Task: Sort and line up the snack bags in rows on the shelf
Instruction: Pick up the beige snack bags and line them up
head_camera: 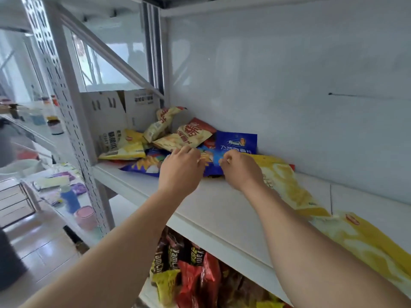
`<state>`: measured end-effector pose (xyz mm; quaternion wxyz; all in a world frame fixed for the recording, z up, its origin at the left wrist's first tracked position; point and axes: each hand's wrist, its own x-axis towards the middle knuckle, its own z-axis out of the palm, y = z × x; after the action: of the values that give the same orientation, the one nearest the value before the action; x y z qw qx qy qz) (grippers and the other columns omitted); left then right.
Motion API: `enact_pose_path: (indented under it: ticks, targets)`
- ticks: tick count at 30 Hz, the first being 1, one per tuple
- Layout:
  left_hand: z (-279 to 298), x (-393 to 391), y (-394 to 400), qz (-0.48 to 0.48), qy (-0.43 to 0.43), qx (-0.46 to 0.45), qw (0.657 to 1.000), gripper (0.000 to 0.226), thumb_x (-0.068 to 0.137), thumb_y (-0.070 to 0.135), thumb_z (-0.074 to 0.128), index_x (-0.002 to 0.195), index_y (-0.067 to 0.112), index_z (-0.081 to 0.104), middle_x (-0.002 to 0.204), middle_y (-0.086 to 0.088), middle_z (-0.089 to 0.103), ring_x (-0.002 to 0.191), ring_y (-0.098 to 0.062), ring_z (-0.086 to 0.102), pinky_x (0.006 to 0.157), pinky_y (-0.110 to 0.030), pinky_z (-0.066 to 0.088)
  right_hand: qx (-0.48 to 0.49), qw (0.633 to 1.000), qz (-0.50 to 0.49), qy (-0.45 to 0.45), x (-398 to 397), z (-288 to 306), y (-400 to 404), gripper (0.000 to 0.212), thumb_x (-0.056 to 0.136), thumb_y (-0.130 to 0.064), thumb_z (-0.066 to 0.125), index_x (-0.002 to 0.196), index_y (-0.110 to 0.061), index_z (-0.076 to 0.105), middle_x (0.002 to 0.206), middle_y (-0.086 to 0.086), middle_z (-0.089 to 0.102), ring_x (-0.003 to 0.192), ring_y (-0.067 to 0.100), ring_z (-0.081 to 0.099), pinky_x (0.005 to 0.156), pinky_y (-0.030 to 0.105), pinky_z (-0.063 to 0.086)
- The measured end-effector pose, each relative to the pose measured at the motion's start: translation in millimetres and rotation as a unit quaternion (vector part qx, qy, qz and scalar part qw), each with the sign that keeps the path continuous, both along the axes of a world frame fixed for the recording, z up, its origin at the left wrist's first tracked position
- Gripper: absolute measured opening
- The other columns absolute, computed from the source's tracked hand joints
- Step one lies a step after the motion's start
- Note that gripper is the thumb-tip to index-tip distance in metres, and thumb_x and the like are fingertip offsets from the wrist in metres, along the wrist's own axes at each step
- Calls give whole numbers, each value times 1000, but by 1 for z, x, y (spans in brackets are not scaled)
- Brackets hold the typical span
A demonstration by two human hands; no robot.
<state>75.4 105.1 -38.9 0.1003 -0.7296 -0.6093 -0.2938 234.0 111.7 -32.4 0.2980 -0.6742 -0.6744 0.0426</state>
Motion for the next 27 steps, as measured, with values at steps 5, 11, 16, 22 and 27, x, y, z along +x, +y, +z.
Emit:
enact_pose_path:
  ticks: [5, 11, 16, 22, 27]
  targets:
    - [8, -42, 68, 5, -78, -27, 997, 34, 101, 37, 49, 127, 18, 62, 128, -3, 60, 119, -25, 54, 87, -37, 46, -56, 990, 24, 128, -45, 6, 73, 52, 101, -49, 48, 140, -15, 50, 138, 6, 59, 126, 27, 56, 97, 39, 46]
    - [19, -96, 143, 13, -234, -46, 971, 51, 99, 45, 53, 142, 17, 48, 140, -5, 51, 130, -27, 48, 99, -39, 42, -122, 965, -26, 230, -86, 12, 148, 76, 96, -61, 46, 148, -6, 42, 142, 14, 56, 128, 35, 54, 102, 41, 45]
    - [38, -130, 211, -4, -374, -135, 917, 59, 99, 54, 50, 144, 16, 47, 142, -8, 56, 128, -29, 53, 106, -44, 44, -162, 964, -92, 191, -111, -3, 188, 86, 85, -77, 37, 136, -10, 55, 124, 10, 67, 111, 32, 63, 90, 40, 51]
    - [41, -169, 287, -50, -358, -280, 889, 49, 99, 52, 53, 125, 12, 62, 115, -8, 67, 104, -27, 62, 98, -44, 51, -148, 955, -177, 188, -139, -11, 209, 99, 72, -83, 51, 141, -12, 48, 130, 8, 65, 117, 31, 62, 99, 43, 48]
    - [36, -179, 320, -131, -343, -373, 852, 74, 74, 61, 79, 130, 16, 61, 117, -7, 72, 100, -28, 69, 95, -44, 56, -65, 927, -213, 302, -157, -11, 213, 78, 79, -43, 81, 138, -11, 41, 136, 4, 59, 124, 26, 57, 93, 29, 42]
